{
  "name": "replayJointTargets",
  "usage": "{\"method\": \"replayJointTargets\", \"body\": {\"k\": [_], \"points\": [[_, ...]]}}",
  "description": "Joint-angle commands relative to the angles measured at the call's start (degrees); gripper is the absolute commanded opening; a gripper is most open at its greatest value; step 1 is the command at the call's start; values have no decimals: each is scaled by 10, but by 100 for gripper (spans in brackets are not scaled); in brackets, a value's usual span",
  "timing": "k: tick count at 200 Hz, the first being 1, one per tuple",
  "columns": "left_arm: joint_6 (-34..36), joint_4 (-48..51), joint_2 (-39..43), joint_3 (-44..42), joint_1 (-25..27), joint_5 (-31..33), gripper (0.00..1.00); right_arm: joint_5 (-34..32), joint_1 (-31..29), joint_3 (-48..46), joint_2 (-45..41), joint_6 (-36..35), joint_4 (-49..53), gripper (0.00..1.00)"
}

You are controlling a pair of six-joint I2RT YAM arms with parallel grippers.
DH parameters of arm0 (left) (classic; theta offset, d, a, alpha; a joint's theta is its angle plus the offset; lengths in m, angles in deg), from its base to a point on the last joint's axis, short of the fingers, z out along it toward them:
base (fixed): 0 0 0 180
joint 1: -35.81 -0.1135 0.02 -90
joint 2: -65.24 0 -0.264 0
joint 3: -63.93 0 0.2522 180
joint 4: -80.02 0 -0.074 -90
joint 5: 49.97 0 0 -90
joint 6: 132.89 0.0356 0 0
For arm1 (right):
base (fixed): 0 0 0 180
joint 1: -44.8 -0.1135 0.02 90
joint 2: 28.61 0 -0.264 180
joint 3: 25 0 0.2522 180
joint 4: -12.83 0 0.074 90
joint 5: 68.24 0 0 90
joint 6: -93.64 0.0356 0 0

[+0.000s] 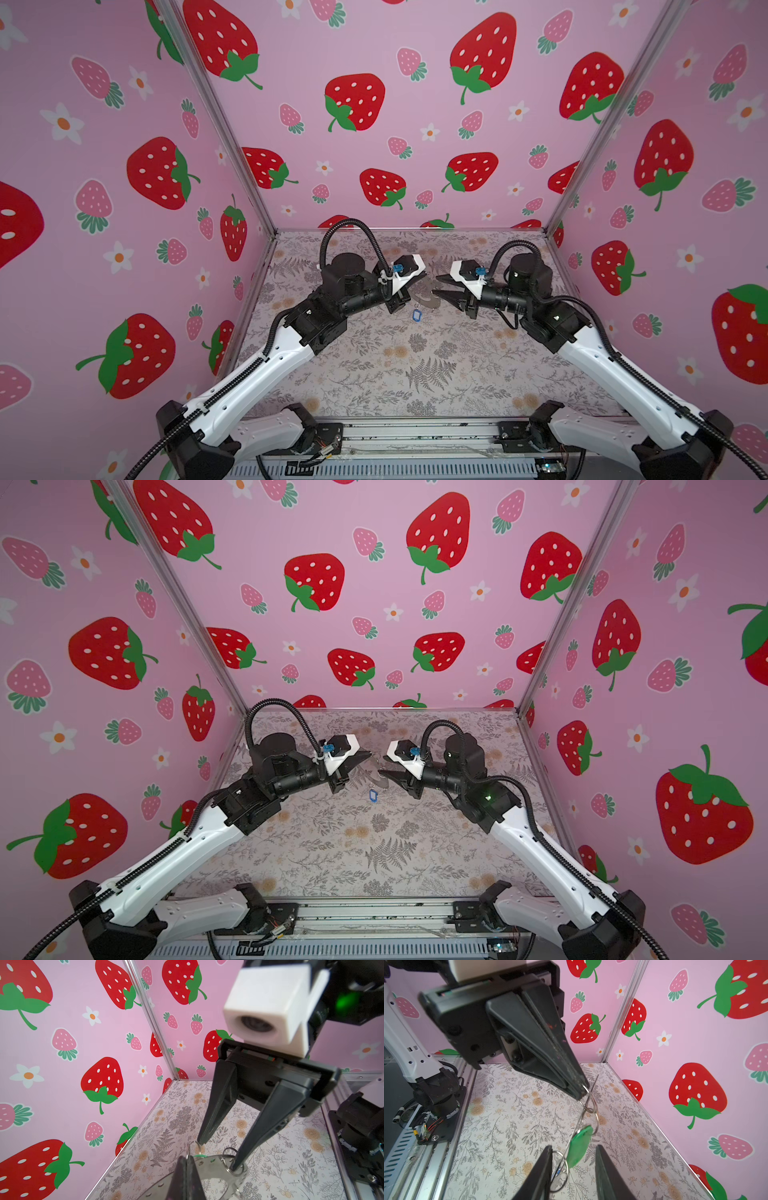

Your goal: Put the keys on the keyring

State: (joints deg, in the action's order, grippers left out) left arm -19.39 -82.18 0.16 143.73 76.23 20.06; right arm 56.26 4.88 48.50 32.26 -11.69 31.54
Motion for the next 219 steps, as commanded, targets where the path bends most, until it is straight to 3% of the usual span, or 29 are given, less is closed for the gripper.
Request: {"method": "replayJointTargets", "body": {"k": [1,68,170,219], "points": [[-2,-27,7,0,-4,-13,0,-5,4,-2,-29,-11,-24,37],[-10,-38,7,-5,-4,-28,0,-44,5,-19,-29,-13,-23,38],[-28,-61,-2,-12,-3,-29,0,43,4,-15,20,39,-56,39],[-30,-66,-4,-12,0,-31,0,35,4,-11,27,53,-70,34]]}}
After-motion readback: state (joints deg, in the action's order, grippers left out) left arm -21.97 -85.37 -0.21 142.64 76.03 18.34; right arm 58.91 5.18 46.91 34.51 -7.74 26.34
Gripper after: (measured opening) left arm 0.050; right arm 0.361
